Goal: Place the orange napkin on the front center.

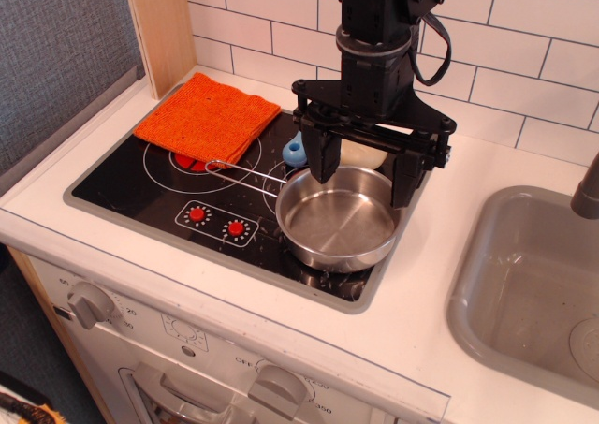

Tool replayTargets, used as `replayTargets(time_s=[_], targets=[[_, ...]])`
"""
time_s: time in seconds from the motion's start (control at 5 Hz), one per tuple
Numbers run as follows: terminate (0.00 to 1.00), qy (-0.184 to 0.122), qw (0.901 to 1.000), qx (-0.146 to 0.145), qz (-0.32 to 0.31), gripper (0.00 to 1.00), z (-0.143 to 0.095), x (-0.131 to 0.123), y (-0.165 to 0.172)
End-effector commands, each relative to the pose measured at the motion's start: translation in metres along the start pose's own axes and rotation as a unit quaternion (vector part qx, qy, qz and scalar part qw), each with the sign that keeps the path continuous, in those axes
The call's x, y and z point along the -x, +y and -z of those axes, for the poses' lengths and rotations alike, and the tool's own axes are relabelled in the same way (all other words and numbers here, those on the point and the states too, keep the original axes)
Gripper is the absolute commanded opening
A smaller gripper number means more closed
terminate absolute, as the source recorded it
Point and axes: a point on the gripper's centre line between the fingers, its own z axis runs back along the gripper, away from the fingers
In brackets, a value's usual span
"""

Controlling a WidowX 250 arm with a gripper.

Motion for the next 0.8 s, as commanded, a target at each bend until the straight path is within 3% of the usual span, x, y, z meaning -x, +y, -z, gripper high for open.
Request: replayTargets(time_s=[0.0, 0.2, 0.4, 0.6], targets=[[0.0, 0.0, 1.0, 0.0, 0.0, 1.0, 0.0, 0.0, 0.0], [0.0, -0.01, 0.9992, 0.019, -0.034, 1.0, -0.002, -0.016, 0.022], [0.0, -0.019, 0.9973, 0.012, -0.07, 1.0, -0.007, -0.037, 0.063], [0.0, -0.007, 0.9981, -0.041, -0.045, 1.0, -0.004, -0.052, 0.11]])
